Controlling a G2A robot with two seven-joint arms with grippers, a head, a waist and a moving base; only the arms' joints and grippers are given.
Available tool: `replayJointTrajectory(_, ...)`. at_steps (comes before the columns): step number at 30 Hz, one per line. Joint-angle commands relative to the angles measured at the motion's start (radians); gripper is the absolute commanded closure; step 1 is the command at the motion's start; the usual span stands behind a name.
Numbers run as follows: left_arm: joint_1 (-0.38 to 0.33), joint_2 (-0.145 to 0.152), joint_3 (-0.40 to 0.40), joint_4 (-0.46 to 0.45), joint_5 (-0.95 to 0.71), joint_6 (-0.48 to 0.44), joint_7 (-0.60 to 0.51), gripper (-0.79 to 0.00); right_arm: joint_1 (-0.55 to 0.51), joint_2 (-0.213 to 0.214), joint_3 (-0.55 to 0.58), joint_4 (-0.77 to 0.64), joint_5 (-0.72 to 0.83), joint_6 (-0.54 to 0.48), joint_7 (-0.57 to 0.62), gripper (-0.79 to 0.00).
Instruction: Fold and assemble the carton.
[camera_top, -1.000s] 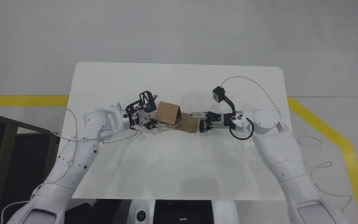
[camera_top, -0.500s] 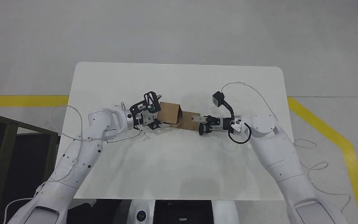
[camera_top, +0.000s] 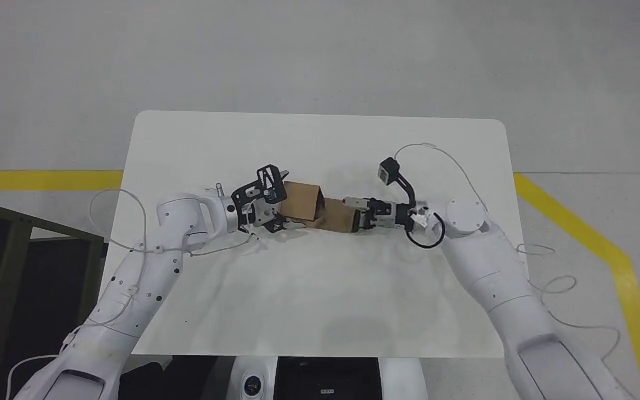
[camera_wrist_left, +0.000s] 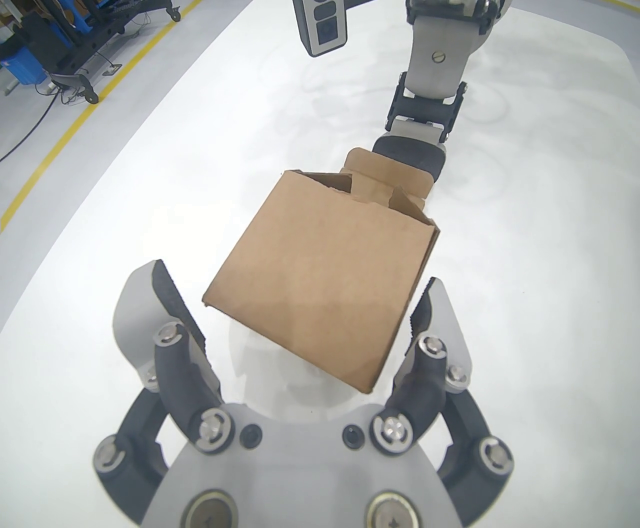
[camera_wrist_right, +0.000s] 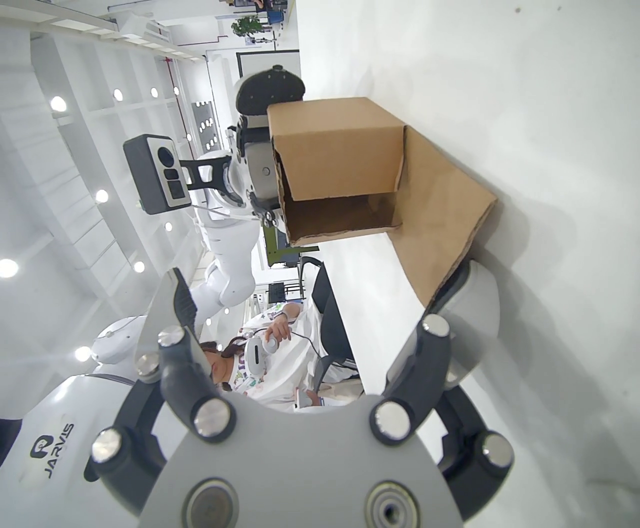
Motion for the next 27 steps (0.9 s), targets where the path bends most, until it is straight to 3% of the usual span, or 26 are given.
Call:
replayJointTrajectory(1, 0.001, 0.0, -0.001, -0.001, 0.001, -0.001, 0.0, -0.785, 0.009, -0.008, -0.007, 0.027, 0.045, -0.018, 0.017, -0.785)
replayJointTrajectory(11, 0.004, 0.001, -0.004, -0.003, 0.006, -0.005, 0.0, -0.785, 0.05, -0.035, -0.02, 0.099, 0.194, -0.111, 0.131, -0.785)
replayJointTrajectory(18, 0.005, 0.001, -0.005, -0.005, 0.01, -0.008, 0.0, -0.785, 0.047, -0.039, -0.034, 0.037, 0.234, -0.126, 0.124, -0.785)
replayJointTrajectory(27, 0.008, 0.001, -0.007, -0.008, 0.015, -0.009, 0.001, -0.785, 0.092, -0.044, -0.08, 0.099, 0.154, -0.121, 0.129, -0.785)
